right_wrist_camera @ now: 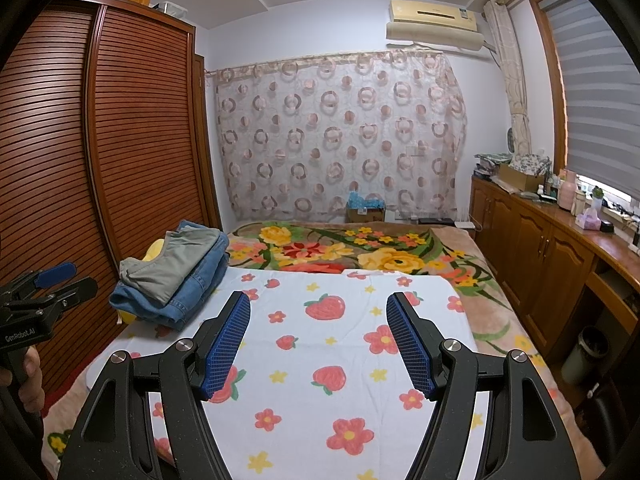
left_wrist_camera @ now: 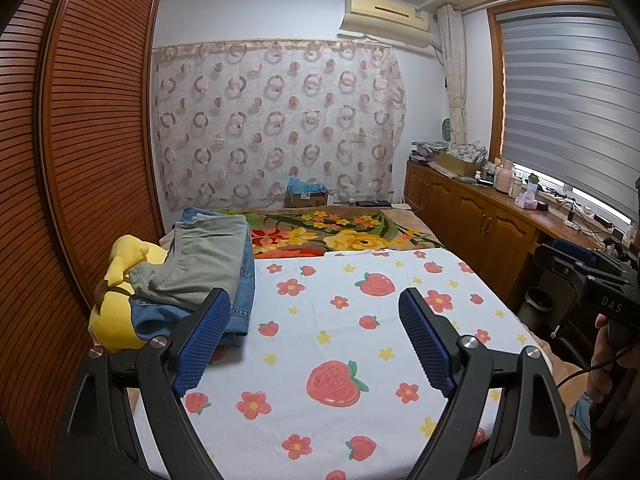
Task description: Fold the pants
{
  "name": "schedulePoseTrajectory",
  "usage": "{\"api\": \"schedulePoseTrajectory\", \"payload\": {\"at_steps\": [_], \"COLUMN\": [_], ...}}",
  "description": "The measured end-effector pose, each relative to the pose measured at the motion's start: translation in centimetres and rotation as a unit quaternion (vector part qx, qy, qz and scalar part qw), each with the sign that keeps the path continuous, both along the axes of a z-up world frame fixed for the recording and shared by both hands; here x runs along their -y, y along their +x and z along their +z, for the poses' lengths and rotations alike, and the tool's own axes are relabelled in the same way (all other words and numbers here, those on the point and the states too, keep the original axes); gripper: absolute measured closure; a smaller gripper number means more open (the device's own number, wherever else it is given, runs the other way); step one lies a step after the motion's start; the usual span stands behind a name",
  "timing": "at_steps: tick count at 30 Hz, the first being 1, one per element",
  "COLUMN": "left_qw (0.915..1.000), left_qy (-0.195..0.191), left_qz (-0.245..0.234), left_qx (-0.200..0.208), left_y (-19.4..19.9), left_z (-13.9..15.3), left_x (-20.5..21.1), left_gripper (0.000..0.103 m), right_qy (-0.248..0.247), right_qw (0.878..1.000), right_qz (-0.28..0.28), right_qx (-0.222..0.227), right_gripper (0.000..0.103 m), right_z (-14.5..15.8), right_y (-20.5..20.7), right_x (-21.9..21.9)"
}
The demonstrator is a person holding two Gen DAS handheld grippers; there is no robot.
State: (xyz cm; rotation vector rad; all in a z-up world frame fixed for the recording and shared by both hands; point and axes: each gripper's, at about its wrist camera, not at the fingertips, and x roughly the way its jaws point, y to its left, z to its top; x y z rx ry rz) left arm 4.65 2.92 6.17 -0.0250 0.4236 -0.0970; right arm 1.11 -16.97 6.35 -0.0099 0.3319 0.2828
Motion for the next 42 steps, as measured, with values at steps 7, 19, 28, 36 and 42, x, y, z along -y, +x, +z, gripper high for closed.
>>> {"api": "schedulePoseTrajectory", "payload": {"at_steps": [7,19,28,36,42], "left_qw": [1.0000,1.0000,1.0000,1.0000,1.0000], "left_qy": [0.001,0.001,0.002,0.002,0.002], "left_qz": [-0.002,-0.002,-0.001,-0.002,-0.001], "left_qx": [0.001,0.001,0.001,0.001,0.002], "left_y": [-0.53,-0.49,-0.55,-0.56,-0.54], "left_z": [-0.05,-0.10,-0.11,-0.12,-0.15], "left_x": [0.21,0.28,0.24,0.25,0.26], "left_gripper": [0.016,0.016,0.016,0.016,0.016], "right_qy": [0.000,0.001,0.001,0.002,0.002], "right_qw": [1.000,1.000,1.000,1.000,1.000], "right_qz": [-0.001,-0.002,-0.001,-0.002,-0.003], "right_qx": [0.000,0.001,0.001,0.001,0.001], "right_gripper": [0.030,0.030,0.030,0.030,0.030], "right_z": [-0.03,-0.07,-0.09,-0.14,-0.14], "right_y": [0.00,0.04,0.05,0.01,0.05], "right_x": [0.02,-0.03,0.02,0.00,0.00]}}
